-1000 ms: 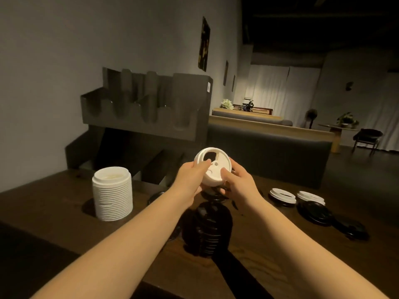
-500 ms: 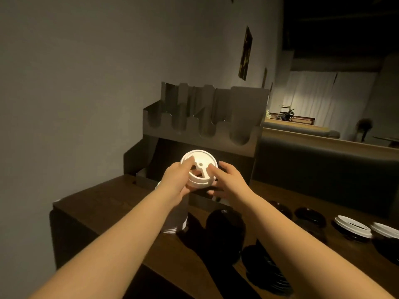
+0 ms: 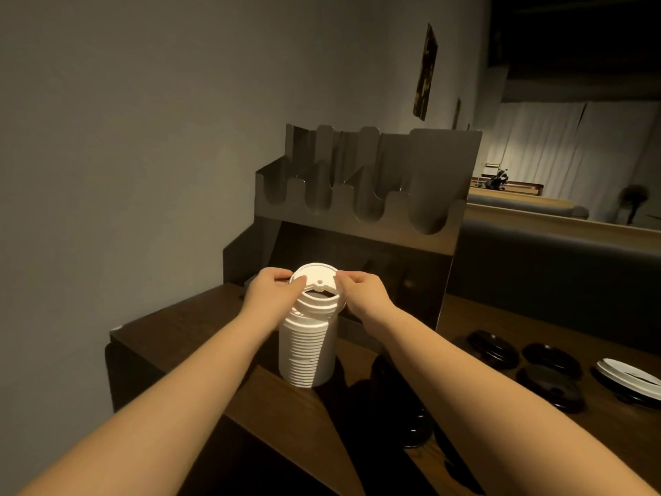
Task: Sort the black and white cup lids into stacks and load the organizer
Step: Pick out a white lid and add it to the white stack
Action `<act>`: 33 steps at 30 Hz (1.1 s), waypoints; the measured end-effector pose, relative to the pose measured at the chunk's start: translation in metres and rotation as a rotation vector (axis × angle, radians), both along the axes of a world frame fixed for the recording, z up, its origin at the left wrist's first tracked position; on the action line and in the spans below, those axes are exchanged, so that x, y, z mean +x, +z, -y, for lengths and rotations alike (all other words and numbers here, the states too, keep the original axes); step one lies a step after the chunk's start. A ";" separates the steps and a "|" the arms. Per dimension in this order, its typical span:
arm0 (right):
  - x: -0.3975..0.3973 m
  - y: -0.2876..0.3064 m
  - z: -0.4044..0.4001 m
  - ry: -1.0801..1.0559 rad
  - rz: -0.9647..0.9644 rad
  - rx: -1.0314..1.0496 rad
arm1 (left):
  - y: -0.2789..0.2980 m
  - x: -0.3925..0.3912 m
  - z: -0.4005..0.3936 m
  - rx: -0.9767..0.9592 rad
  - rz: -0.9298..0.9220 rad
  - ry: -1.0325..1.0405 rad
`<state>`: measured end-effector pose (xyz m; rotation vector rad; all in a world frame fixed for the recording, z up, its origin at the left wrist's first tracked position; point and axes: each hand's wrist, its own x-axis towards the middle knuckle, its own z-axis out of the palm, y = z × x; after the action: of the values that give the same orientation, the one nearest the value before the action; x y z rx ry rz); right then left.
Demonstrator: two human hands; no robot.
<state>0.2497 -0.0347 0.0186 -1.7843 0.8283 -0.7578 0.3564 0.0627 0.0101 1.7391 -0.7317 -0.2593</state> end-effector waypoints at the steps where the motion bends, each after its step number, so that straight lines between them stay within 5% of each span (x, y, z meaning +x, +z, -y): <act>1: 0.003 -0.002 0.001 0.002 -0.025 0.004 | -0.001 0.002 0.000 0.006 0.004 0.020; 22: 0.016 -0.027 0.007 0.144 -0.143 0.134 | -0.030 0.000 -0.005 0.148 0.194 0.094; 27: 0.018 -0.029 0.008 0.122 -0.135 0.141 | -0.026 0.006 -0.005 0.427 0.345 0.118; 33: 0.014 -0.026 0.003 0.088 -0.176 0.068 | -0.025 0.006 0.002 0.386 0.268 0.018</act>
<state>0.2635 -0.0376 -0.0072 -1.8321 0.8737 -0.5150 0.3624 0.0607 -0.0151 2.1745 -0.9025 -0.1626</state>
